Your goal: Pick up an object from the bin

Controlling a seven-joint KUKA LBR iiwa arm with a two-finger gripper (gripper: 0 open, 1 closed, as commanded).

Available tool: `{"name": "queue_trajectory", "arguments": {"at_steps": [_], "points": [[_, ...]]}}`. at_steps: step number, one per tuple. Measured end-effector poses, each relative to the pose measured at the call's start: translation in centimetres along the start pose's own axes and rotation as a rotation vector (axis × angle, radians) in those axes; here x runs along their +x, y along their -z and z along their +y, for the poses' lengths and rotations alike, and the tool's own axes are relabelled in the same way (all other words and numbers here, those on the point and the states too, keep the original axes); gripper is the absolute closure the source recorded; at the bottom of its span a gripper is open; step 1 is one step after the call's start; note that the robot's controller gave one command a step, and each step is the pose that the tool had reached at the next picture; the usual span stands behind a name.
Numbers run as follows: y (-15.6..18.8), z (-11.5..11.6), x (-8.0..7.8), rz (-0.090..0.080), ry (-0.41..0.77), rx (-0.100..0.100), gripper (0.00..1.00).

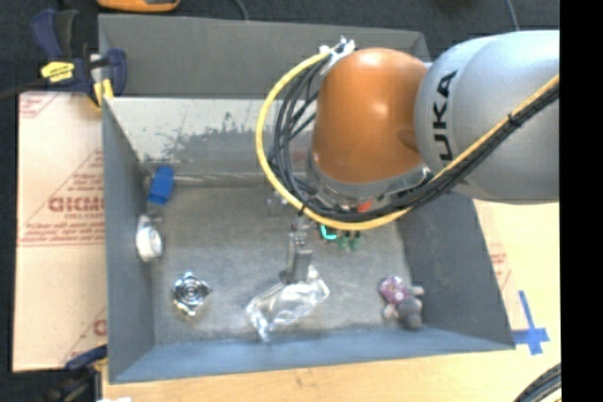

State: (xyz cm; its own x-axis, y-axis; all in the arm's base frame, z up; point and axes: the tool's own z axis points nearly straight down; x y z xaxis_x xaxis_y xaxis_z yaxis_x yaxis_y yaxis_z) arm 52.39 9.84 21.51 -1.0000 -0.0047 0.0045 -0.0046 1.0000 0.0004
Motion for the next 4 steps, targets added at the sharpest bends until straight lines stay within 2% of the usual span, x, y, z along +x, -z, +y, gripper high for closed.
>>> {"name": "queue_trajectory", "arguments": {"at_steps": [1,2,3,4], "points": [[-14.2,-5.6,4.4,-0.032,0.422,0.003,0.00],[-11.3,-3.7,2.0,-0.013,0.436,0.002,0.00],[-11.3,-4.2,2.1,-0.008,0.370,0.000,0.00],[-14.6,-4.1,3.3,-0.007,0.389,0.000,0.00]]}}
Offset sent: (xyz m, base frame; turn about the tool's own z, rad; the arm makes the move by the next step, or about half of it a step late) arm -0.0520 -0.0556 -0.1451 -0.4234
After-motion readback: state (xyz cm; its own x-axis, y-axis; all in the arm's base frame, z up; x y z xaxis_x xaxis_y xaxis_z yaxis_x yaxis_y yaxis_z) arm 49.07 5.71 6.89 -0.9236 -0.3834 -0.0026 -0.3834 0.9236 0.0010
